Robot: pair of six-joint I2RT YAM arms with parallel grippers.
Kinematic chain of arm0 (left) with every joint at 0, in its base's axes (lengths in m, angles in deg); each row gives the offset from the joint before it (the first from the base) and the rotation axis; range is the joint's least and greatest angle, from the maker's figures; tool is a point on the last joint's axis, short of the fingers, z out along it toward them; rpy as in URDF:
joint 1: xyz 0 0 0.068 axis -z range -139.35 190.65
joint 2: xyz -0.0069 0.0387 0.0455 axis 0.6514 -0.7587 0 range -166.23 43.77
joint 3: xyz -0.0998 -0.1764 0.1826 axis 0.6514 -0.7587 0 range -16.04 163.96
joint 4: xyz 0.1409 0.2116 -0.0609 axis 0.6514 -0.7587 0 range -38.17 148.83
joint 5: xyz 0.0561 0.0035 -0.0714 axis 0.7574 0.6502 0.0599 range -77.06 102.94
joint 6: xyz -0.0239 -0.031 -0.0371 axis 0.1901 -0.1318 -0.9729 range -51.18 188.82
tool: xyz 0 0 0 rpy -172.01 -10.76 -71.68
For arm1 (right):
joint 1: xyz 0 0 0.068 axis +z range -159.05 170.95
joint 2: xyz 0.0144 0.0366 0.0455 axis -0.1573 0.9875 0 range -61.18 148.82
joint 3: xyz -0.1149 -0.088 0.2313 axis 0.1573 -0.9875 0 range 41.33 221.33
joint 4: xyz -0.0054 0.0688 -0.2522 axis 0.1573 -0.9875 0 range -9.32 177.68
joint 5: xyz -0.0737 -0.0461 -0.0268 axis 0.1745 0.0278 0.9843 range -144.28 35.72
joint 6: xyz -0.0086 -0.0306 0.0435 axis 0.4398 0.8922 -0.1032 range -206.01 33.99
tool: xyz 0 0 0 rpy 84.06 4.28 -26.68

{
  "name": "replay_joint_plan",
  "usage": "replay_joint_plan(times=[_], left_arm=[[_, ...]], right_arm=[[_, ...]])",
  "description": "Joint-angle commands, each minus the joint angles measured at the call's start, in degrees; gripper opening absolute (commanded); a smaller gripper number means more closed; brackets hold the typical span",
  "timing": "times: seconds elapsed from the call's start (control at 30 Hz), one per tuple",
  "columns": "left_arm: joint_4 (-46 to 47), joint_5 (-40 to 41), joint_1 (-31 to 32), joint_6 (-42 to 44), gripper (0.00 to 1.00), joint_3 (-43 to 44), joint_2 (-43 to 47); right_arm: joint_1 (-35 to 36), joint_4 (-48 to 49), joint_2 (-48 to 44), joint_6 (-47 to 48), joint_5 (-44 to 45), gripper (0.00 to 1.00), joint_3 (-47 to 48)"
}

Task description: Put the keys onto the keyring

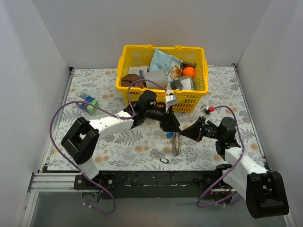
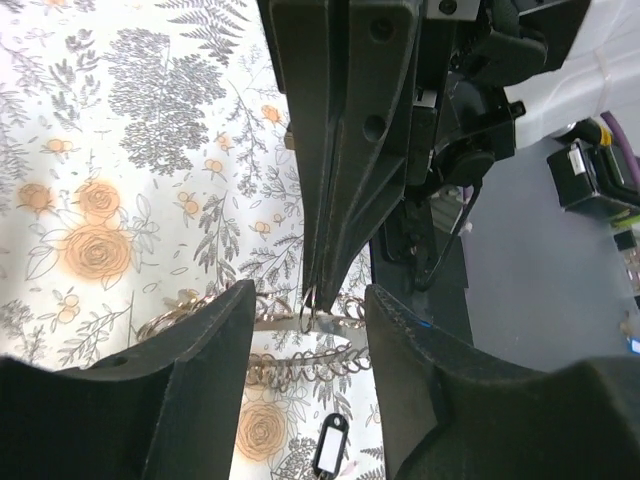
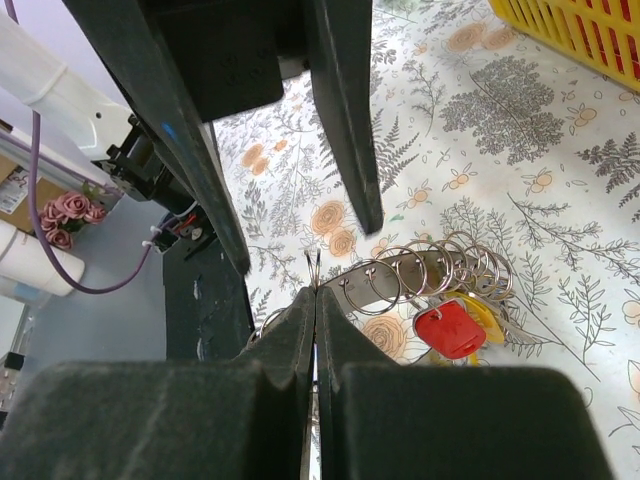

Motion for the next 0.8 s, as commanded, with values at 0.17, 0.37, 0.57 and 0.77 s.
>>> replay_joint_plan(times=[0.17, 0.37, 0.57, 0.77], left_arm=[[19.10, -1.77, -8.02, -13.67, 0.56, -9.78, 9.62], [34.02, -3.27, -8.73, -26.66, 0.61, -16.19, 8.93], [54.60, -1.17, -8.91, -42.03, 0.60, -22.96, 6.65], [68.05, -1.08, -7.07, -51.90, 0.54, -23.06, -0.47]], right_arm=[[0.25, 0.08, -1.72, 2.46, 0.08, 0.01, -0.34], [0.25, 0.69, -2.34, 2.29, 0.43, 0.01, -0.17], [0.17, 5.43, -4.44, -2.19, 2.80, 0.01, -1.22], [0.25, 13.16, -5.24, -7.90, 4.91, 0.01, -2.80]])
